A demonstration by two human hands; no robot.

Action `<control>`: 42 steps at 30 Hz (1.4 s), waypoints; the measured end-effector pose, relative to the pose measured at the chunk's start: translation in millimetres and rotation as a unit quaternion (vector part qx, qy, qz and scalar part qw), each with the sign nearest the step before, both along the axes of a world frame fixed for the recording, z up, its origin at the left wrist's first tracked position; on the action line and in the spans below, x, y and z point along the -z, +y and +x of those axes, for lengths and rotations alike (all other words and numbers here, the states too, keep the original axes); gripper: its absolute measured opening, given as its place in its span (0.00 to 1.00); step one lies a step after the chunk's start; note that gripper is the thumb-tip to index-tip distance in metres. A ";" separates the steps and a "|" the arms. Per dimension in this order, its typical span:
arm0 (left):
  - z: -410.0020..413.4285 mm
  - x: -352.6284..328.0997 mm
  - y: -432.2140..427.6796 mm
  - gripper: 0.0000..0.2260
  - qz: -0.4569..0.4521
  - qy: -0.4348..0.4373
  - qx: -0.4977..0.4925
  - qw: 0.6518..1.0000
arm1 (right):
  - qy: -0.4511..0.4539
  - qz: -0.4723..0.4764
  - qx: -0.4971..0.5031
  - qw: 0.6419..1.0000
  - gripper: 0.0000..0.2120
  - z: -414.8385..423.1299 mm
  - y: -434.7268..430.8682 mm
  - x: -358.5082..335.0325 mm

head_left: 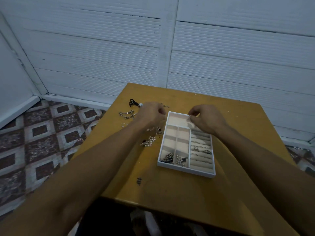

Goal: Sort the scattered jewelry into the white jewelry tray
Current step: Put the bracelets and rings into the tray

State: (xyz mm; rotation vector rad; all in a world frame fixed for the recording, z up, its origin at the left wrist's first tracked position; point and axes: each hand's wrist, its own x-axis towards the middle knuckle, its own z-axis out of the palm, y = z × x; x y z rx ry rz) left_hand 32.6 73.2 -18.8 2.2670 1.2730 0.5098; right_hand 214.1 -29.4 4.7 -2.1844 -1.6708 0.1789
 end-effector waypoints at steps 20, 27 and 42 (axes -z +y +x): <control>-80.5 13.2 45.4 0.10 0.040 0.170 0.035 0.984 | -0.011 -0.034 -0.025 0.999 0.08 -85.8 66.9 14.0; -83.4 13.7 41.5 0.10 0.110 0.182 0.082 0.974 | -0.018 -0.043 -0.031 0.998 0.08 -94.1 69.6 20.0; -106.8 5.3 28.6 0.05 0.154 0.033 0.054 0.986 | -0.090 -0.070 -0.078 0.990 0.06 -119.5 81.6 25.4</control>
